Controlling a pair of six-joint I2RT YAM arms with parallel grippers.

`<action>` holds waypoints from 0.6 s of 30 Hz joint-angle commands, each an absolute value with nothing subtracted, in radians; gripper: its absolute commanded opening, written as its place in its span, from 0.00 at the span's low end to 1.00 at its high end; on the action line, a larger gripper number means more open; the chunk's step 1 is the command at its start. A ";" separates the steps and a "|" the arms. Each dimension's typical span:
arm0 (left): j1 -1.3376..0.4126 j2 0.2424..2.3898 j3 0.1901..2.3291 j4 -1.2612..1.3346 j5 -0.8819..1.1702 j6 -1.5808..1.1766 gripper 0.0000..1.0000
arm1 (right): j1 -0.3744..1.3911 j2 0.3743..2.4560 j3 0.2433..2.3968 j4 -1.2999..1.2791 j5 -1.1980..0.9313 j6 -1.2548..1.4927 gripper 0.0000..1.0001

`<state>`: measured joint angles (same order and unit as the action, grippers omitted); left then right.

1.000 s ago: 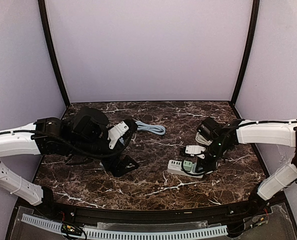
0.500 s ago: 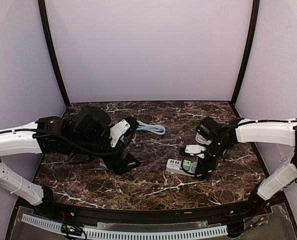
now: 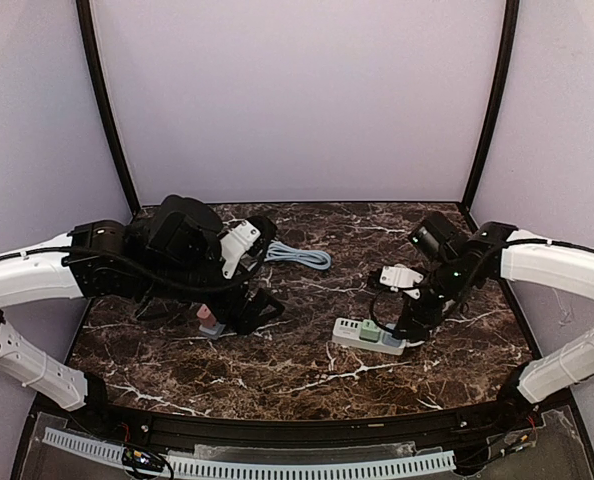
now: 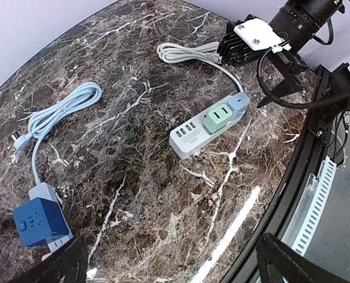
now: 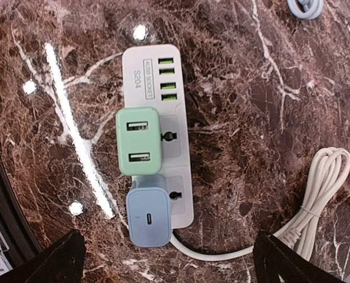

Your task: Insert the plug

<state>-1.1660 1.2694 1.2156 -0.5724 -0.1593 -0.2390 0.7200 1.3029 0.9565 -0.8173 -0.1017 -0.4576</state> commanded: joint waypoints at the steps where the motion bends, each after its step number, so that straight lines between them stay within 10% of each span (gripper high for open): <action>1: -1.169 1.272 1.259 -0.635 -0.212 -0.247 1.00 | 0.711 1.260 1.028 -0.807 -0.130 -0.401 0.99; 18: -1.118 1.315 1.419 -0.752 -0.363 -0.236 1.00 | 0.579 1.213 1.281 -0.714 0.019 -0.046 0.99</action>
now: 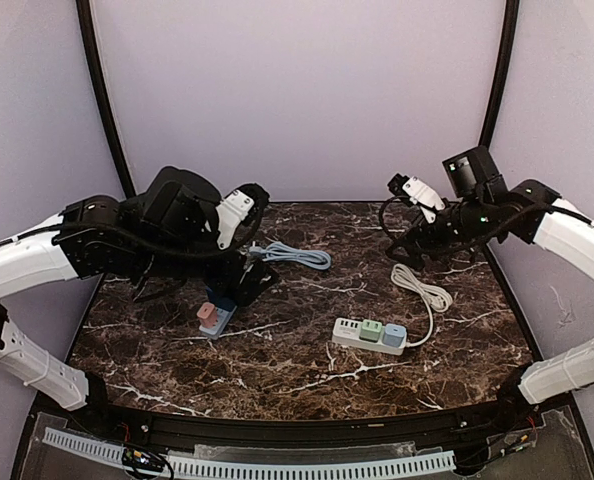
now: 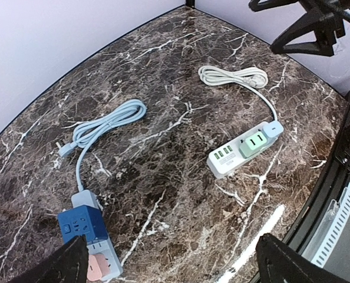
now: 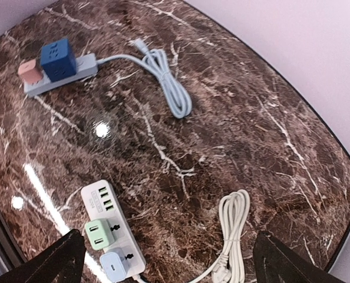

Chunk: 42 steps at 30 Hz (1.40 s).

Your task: Insert the plug

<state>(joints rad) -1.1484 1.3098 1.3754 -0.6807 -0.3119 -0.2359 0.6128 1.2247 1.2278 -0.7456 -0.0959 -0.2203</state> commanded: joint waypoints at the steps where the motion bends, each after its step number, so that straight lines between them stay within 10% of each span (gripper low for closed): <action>1: -1.099 1.316 1.429 -0.768 -0.365 -0.237 0.99 | 0.567 1.209 1.290 -0.713 0.061 -0.008 0.99; 27: -0.540 0.994 1.274 -0.900 -0.491 -0.156 0.99 | 0.259 1.065 1.191 -0.738 -0.033 0.407 0.98; 42: -0.501 0.947 1.170 -0.803 -0.488 -0.100 0.99 | 0.259 1.012 1.116 -0.677 0.033 0.491 0.99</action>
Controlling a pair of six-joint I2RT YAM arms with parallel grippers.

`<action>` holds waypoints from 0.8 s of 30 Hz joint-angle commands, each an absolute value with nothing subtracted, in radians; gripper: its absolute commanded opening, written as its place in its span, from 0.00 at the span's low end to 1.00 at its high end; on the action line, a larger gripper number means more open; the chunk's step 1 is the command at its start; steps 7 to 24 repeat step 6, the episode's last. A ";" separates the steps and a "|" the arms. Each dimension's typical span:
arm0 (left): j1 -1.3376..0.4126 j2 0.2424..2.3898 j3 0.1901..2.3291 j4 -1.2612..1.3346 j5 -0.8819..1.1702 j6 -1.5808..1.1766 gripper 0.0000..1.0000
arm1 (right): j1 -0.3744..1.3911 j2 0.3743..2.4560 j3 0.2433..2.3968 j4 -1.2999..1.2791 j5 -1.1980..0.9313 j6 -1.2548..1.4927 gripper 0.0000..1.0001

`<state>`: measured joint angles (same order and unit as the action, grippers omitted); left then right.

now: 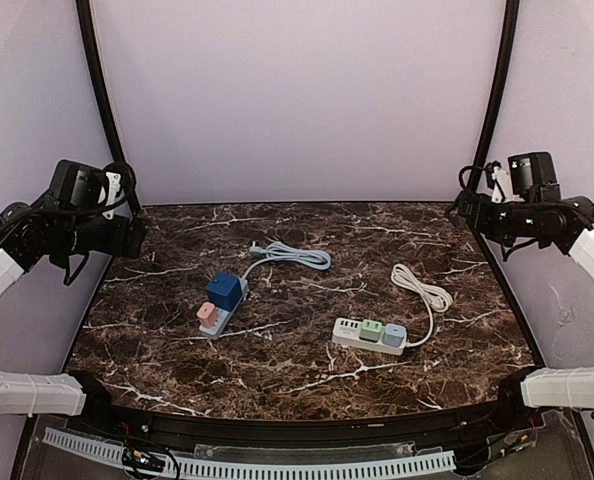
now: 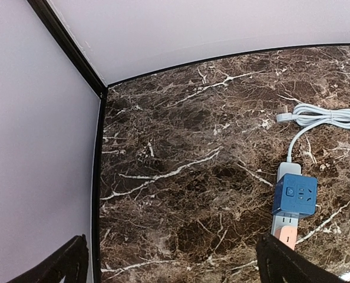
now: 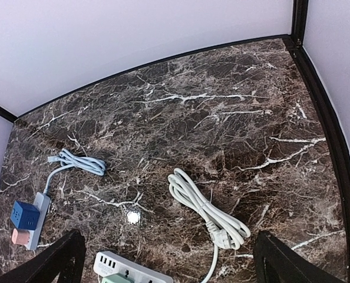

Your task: Insert the plug

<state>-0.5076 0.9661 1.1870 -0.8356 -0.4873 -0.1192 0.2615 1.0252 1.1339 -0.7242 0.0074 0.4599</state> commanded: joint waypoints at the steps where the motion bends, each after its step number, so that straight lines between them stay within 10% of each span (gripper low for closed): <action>1: -0.500 0.946 1.169 -0.801 -0.487 -0.103 0.99 | 0.259 1.013 1.115 -0.676 0.031 0.491 0.99; 24: -0.500 0.944 1.168 -0.805 -0.480 -0.127 0.99 | 0.259 1.011 1.120 -0.668 0.033 0.470 0.99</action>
